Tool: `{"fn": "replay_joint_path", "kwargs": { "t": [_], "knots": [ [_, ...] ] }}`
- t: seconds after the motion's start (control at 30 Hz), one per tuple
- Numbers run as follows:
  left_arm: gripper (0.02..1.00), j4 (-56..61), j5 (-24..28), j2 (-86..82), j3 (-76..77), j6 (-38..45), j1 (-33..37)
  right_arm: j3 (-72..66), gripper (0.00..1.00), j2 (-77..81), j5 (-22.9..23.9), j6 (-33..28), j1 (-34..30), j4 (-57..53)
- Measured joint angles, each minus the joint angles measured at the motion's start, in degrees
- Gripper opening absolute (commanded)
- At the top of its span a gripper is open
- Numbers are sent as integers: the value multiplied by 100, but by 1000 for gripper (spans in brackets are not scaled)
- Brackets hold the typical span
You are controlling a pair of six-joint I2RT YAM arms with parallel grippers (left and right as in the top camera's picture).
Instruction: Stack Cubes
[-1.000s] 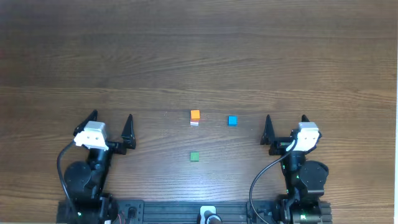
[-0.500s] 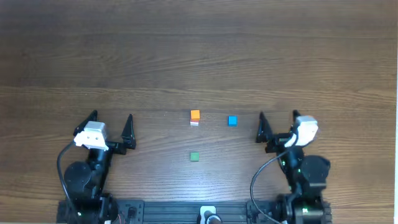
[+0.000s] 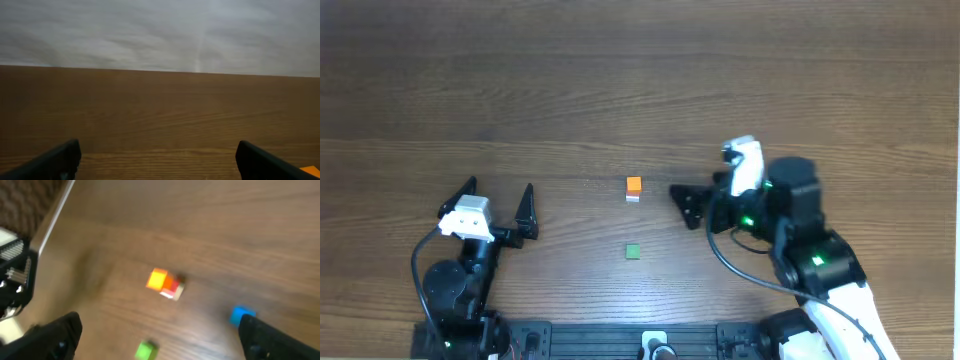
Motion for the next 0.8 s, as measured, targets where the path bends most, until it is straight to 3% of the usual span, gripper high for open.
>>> {"fn": "replay_joint_path", "kwargs": {
  "t": [0.23,0.37,0.57,0.8],
  "knots": [
    [1000,0,0,0,-2,2,0,802,991,1419,815,905,1775,-876],
    [1000,0,0,0,0,2,0,1113,993,2315,1711,1801,2811,-1379],
    [1000,0,0,0,-2,2,0,1545,991,3204,2472,2699,3679,-1714],
    [1000,0,0,0,0,0,0,1679,991,3936,2833,3403,4092,-1735]
  ]
}}
